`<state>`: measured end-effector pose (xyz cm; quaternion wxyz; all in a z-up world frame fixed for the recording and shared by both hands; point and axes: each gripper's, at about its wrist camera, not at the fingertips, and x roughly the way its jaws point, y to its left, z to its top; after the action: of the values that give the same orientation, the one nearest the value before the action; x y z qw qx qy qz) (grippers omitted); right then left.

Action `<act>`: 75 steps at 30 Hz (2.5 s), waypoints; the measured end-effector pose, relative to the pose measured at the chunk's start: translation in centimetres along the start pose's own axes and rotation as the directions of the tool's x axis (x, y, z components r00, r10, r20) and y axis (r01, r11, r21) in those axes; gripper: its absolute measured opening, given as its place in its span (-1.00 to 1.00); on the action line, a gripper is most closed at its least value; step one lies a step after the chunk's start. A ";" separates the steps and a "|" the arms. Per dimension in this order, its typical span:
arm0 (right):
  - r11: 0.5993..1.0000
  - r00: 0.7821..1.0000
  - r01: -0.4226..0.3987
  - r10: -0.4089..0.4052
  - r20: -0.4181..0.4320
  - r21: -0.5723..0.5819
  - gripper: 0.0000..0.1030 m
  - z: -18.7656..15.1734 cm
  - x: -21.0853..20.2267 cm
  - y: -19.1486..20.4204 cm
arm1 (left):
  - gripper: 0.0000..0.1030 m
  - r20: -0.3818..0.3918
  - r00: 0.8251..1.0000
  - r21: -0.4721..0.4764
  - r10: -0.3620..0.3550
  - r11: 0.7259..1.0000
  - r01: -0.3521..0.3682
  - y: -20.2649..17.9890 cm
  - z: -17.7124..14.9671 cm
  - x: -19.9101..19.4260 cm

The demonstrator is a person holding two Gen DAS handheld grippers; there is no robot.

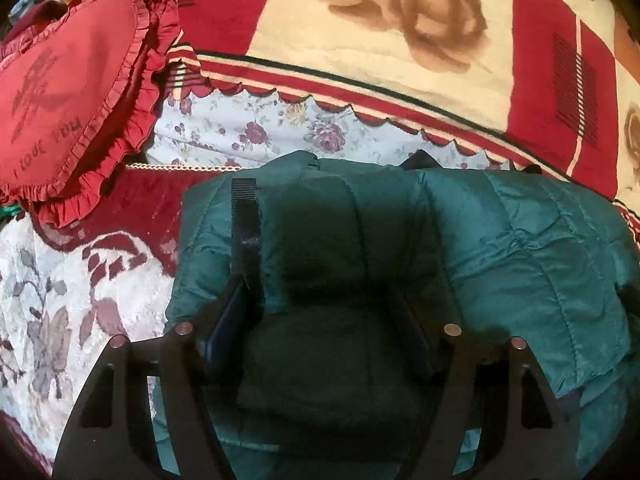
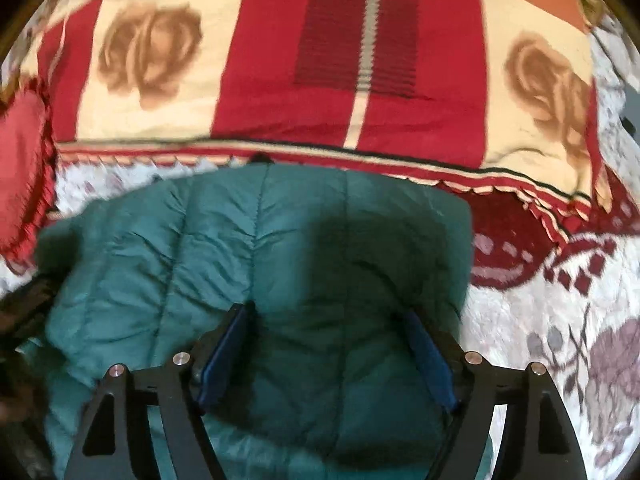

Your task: Fold large clothes

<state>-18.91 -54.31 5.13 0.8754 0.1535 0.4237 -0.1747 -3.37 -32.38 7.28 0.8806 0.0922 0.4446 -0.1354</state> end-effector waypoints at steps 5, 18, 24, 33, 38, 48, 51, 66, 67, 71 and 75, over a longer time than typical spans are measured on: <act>0.999 0.998 -0.048 0.048 0.027 -0.021 0.51 -0.6 -1.5 1.2 | 0.40 0.001 1.000 0.001 -0.001 1.000 0.001 0.0 -0.1 0.1; 0.999 0.999 0.013 -0.015 -0.034 -0.048 0.59 -2.5 -0.5 1.1 | 0.45 -0.002 1.000 -0.006 -0.013 1.000 0.013 0.7 -0.6 -0.7; 0.999 1.000 -0.026 0.027 0.007 -0.022 0.59 -4.8 -6.6 -1.2 | 0.45 -0.003 0.999 -0.047 -0.050 0.998 0.049 3.2 -2.4 -4.3; 0.998 0.998 -0.054 0.055 -0.043 0.020 0.59 -10.7 -11.0 -4.2 | 0.44 0.013 0.996 -0.054 -0.085 0.995 0.086 7.0 -8.5 -10.8; 0.998 0.995 -0.065 0.067 -0.075 0.022 0.59 -14.5 -12.5 -4.5 | 0.44 0.017 0.997 -0.025 -0.074 0.997 0.075 7.9 -12.2 -13.5; 0.997 0.992 -0.066 0.069 -0.102 0.030 0.59 -19.3 -13.9 -4.5 | 0.45 0.033 0.997 0.000 -0.076 0.997 0.076 8.2 -17.1 -17.0; 0.998 0.992 -0.067 0.068 -0.103 0.020 0.59 -20.3 -14.5 -4.5 | 0.45 0.030 0.996 -0.014 -0.090 0.996 0.090 8.4 -18.0 -17.5; 0.995 0.988 -0.089 0.093 -0.122 0.037 0.60 -23.3 -16.2 -5.3 | 0.44 -0.036 0.992 -0.059 -0.121 0.991 0.119 10.4 -22.0 -18.2; 0.995 0.988 -0.091 0.095 -0.124 0.036 0.60 -23.5 -16.4 -5.4 | 0.44 -0.040 0.991 -0.067 -0.129 0.990 0.126 10.8 -22.3 -18.3; 0.995 0.986 -0.088 0.093 -0.138 0.040 0.60 -24.4 -16.9 -5.9 | 0.44 -0.077 0.971 -0.146 -0.228 0.966 0.215 13.1 -23.4 -18.4; 0.993 0.981 -0.095 0.104 -0.164 0.063 0.60 -25.4 -16.6 -6.6 | 0.44 -0.123 0.964 -0.175 -0.238 0.961 0.215 14.4 -24.6 -18.0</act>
<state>-48.90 -46.70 2.50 0.8400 0.2127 0.4823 -0.1287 -27.65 -9.02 7.95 0.8298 -0.0211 0.5234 -0.1923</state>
